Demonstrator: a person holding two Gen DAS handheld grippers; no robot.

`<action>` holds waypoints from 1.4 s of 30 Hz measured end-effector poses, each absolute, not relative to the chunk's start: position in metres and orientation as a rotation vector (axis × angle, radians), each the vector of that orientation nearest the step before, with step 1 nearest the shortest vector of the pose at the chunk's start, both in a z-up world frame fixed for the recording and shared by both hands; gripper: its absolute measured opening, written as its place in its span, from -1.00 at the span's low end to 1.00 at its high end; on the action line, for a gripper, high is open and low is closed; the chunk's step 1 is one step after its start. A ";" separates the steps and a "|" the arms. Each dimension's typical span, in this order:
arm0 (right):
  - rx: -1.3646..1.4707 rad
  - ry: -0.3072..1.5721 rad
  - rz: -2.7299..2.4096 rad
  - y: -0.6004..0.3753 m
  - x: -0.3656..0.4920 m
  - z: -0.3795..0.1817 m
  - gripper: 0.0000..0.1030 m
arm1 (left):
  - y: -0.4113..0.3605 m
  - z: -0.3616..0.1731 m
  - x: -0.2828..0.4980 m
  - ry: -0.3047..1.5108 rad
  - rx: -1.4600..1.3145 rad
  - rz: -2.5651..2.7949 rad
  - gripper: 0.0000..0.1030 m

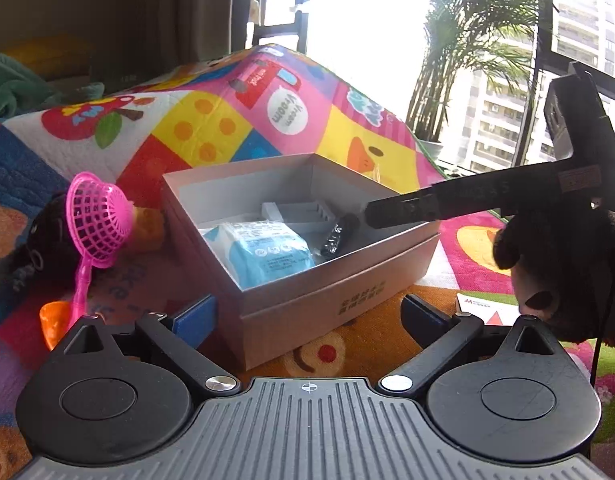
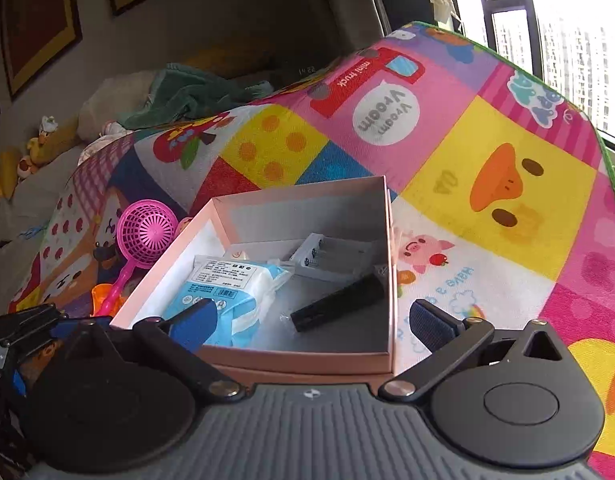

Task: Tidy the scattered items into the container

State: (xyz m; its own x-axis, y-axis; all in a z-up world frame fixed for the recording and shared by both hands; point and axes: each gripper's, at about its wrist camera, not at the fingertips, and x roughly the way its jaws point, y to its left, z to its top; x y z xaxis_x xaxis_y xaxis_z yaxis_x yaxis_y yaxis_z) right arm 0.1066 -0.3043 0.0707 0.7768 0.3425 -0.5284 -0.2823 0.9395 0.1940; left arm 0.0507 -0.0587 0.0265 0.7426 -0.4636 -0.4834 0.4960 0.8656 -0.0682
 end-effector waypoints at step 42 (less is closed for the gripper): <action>-0.031 0.702 0.184 -0.301 0.041 0.032 1.00 | -0.041 0.001 -0.015 0.584 -0.011 -0.419 1.00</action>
State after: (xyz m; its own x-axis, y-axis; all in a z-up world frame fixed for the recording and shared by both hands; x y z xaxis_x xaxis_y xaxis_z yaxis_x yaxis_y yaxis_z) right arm 0.0410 -0.3008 0.0324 0.7482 0.1574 -0.6445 -0.1783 0.9834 0.0331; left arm -0.0153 -0.0410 0.0008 0.7526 -0.3866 -0.5330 0.3804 0.9160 -0.1273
